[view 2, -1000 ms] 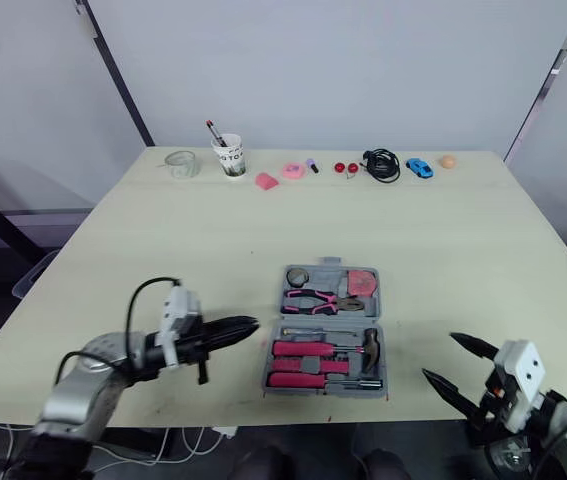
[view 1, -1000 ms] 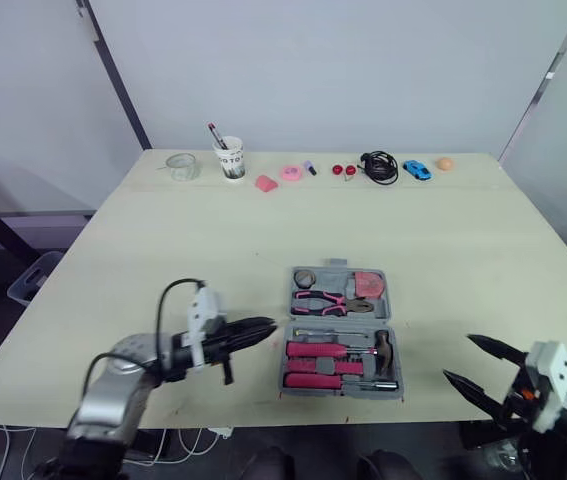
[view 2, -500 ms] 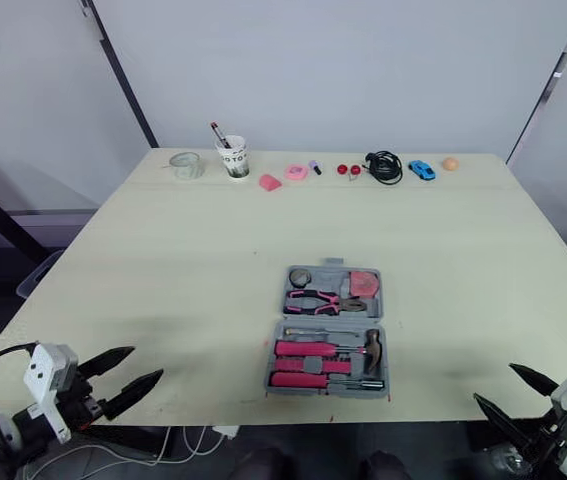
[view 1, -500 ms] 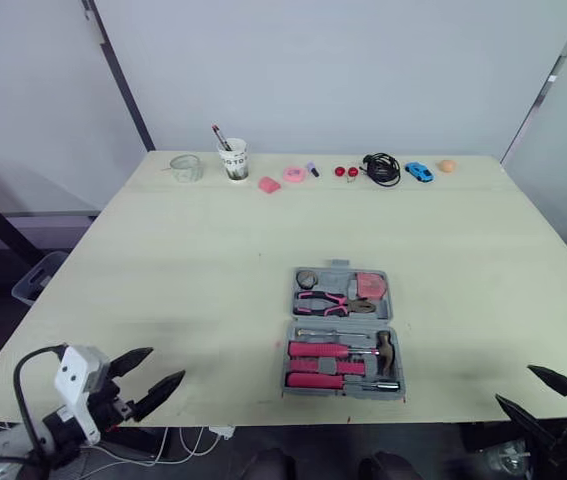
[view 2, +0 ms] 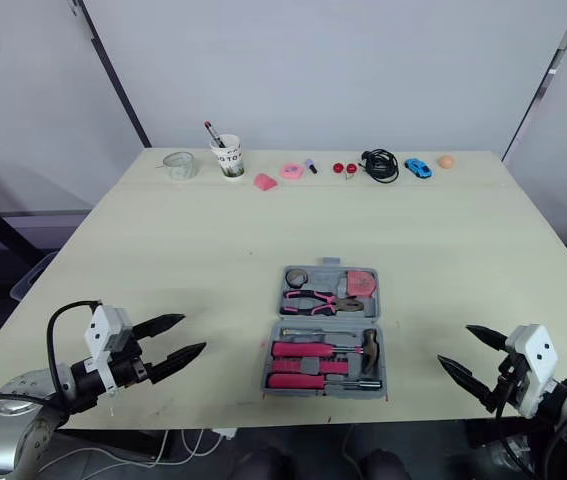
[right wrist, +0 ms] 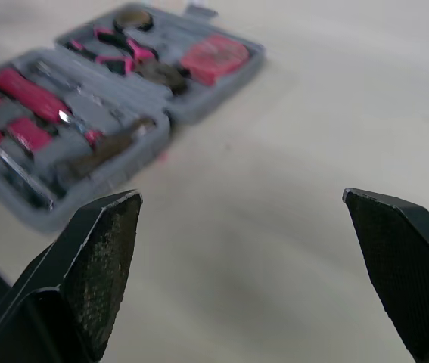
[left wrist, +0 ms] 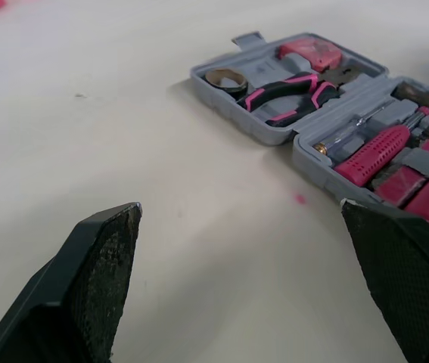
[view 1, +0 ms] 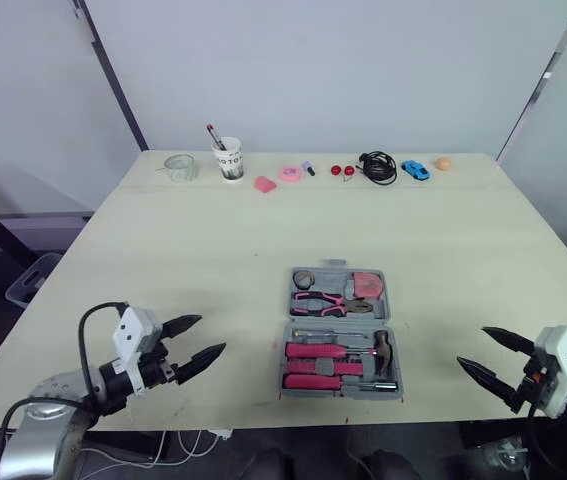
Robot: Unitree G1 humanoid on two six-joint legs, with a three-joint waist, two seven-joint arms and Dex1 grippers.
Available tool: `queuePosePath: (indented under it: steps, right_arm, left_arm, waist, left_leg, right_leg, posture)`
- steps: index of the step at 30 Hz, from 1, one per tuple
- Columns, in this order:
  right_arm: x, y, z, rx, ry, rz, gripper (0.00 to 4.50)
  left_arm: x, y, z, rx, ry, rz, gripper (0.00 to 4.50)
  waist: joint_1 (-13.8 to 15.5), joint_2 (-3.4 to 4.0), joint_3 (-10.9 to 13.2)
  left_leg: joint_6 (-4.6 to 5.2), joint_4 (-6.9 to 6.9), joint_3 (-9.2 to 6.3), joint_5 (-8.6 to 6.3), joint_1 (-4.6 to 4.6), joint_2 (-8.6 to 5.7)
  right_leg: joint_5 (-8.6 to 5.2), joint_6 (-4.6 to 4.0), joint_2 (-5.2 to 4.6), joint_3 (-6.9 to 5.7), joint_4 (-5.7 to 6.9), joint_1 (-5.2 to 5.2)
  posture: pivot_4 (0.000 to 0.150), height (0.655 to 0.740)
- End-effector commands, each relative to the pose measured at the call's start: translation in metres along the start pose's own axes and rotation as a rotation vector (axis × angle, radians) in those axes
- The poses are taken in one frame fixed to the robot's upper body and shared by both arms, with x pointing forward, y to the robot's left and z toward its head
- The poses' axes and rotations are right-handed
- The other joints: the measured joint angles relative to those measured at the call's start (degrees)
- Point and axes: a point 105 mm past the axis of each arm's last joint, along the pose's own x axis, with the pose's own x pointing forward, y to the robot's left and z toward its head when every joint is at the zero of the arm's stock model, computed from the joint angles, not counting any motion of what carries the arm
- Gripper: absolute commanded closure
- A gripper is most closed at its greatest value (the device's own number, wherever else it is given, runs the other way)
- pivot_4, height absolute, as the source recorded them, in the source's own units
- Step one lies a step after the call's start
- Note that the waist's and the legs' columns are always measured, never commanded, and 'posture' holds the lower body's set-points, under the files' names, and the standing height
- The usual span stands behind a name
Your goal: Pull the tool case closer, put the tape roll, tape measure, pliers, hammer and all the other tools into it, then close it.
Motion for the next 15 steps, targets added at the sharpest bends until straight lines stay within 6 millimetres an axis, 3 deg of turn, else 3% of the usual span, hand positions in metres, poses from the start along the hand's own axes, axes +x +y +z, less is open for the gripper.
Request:
queuePosePath:
  steps: [1, 2, 3, 5, 8, 9, 15]
  right_arm:
    - [0.028, -0.004, 0.012, -0.054, 0.014, 0.055, 0.92]
    - [0.037, -0.003, 0.013, -0.061, 0.025, 0.078, 1.22]
    - [0.043, -0.003, 0.014, -0.065, 0.034, 0.093, 1.8]
    - [0.053, -0.004, 0.014, -0.079, 0.052, 0.115, 2.46]
    - [0.073, -0.004, 0.011, -0.106, 0.096, 0.147, 3.91]
    - [0.08, -0.003, 0.009, -0.132, 0.125, 0.172, 4.48]
    - [0.114, 0.006, 0.003, -0.212, 0.206, 0.255, 4.48]
  left_arm:
    - [0.016, 0.005, 0.0, 0.019, 0.017, -0.063, 1.59]
    - [0.021, 0.006, -0.001, 0.02, 0.023, -0.083, 1.81]
    - [0.025, 0.007, -0.001, 0.02, 0.026, -0.098, 2.33]
    - [0.032, 0.009, -0.004, 0.032, 0.042, -0.123, 3.02]
    - [0.048, 0.009, -0.004, 0.02, 0.054, -0.193, 4.43]
    - [0.053, 0.007, -0.005, 0.018, 0.065, -0.224, 4.5]
    - [0.089, 0.003, -0.011, 0.058, 0.128, -0.364, 4.5]
  waist:
    - [-0.01, 0.0, 0.02]
    - [-0.01, 0.0, 0.02]
    - [-0.01, -0.01, 0.02]
    - [0.08, -0.02, 0.02]
    - [0.06, -0.02, 0.02]
    - [0.05, -0.02, 0.03]
    - [0.05, -0.02, 0.03]
  left_leg:
    - [0.0, 0.01, 0.0, 0.0, -0.04, 0.0]
    - [0.0, 0.01, 0.0, 0.0, -0.01, -0.01]
    - [0.01, 0.05, -0.02, 0.01, -0.01, -0.02]
    - [0.01, 0.05, -0.02, 0.01, -0.01, -0.02]
    - [0.01, 0.04, -0.01, 0.01, -0.07, -0.04]
    - [0.01, 0.04, 0.01, 0.01, -0.07, -0.05]
    - [0.01, 0.06, 0.09, 0.02, -0.14, -0.06]
  right_leg:
    - [0.0, 0.0, 0.01, 0.0, 0.0, -0.03]
    - [0.0, 0.01, 0.02, 0.0, 0.0, 0.0]
    - [0.01, 0.01, 0.05, 0.0, 0.02, 0.01]
    - [0.01, 0.01, 0.06, 0.0, 0.04, 0.01]
    - [0.02, 0.03, 0.09, 0.0, 0.02, 0.0]
    - [0.09, 0.15, 0.1, -0.01, 0.03, 0.0]
    - [0.14, 0.24, 0.17, -0.07, 0.03, -0.01]
  posture:
    - [0.15, 0.74]
    - [0.15, 0.74]
    - [0.15, 0.74]
    - [0.15, 0.74]
    - [0.15, 0.74]
    - [0.15, 0.74]
    - [0.15, 0.74]
